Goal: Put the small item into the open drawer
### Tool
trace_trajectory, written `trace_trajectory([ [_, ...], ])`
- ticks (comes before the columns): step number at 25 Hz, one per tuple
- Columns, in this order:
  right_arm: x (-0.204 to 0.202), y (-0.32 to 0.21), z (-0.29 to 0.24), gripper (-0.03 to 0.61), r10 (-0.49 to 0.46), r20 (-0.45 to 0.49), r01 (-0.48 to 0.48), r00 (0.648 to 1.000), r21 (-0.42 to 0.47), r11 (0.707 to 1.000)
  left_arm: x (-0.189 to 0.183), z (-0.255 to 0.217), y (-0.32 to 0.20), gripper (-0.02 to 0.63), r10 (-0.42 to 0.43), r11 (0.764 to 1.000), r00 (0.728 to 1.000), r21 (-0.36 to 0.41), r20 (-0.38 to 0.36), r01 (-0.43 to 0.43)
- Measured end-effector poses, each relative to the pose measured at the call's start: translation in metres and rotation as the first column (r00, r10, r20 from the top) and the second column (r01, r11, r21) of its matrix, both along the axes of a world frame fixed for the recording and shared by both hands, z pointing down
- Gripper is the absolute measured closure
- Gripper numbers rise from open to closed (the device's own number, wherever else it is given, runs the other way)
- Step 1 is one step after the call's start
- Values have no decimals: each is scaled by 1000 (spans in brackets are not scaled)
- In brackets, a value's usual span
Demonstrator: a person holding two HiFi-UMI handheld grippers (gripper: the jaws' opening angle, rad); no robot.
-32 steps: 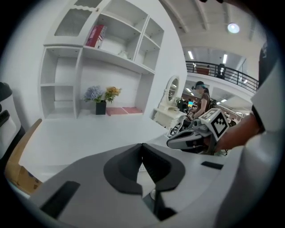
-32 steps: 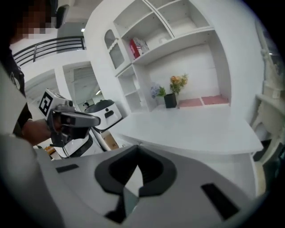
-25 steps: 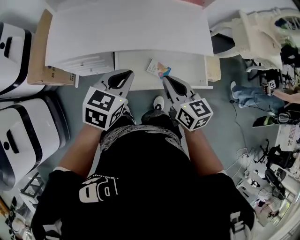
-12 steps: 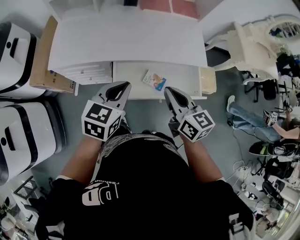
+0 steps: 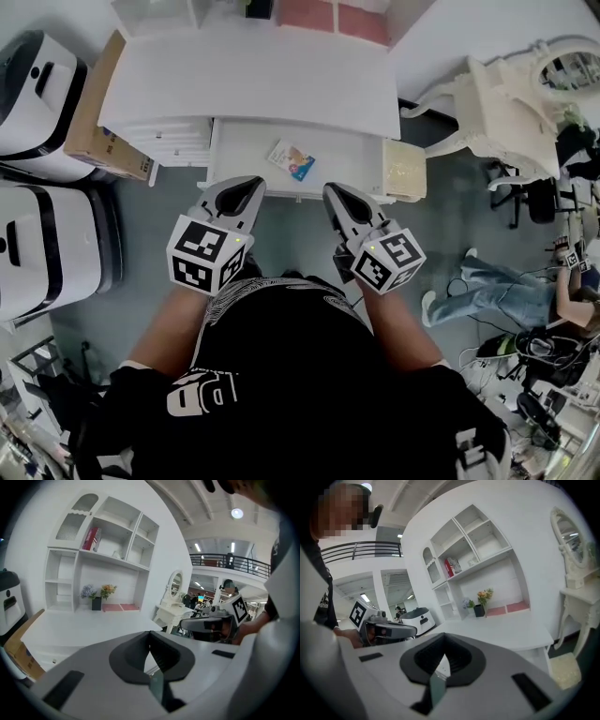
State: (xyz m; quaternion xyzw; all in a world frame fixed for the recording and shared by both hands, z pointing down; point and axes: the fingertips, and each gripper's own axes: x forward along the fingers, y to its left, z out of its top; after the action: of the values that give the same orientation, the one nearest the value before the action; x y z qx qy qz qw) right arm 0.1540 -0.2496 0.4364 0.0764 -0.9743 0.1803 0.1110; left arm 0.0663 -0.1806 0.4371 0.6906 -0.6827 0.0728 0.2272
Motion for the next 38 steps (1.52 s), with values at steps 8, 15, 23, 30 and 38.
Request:
trace_trajectory([
  [8,70,28,3,571,-80,12,80,997,5,997,76,-1,20,600,-52,999,998,10,-27,52],
  [15,121,40,2,571,-91,34,90,995,5,996,127,1,42,600,-92,996,995,0,-28,92],
  [23,143,59,-8,571,-90,54,90,994,11,996,150,-10,64,600,-73,997,997,-5,20,73],
  [30,142,69,-18,571,-35,47,35,998,18,999,146,-27,70,600,-8,1000,999,11,36,8],
  [38,125,91,-29,571,22,30,-23,999,29,999,127,-34,89,600,46,999,998,11,37,-46],
])
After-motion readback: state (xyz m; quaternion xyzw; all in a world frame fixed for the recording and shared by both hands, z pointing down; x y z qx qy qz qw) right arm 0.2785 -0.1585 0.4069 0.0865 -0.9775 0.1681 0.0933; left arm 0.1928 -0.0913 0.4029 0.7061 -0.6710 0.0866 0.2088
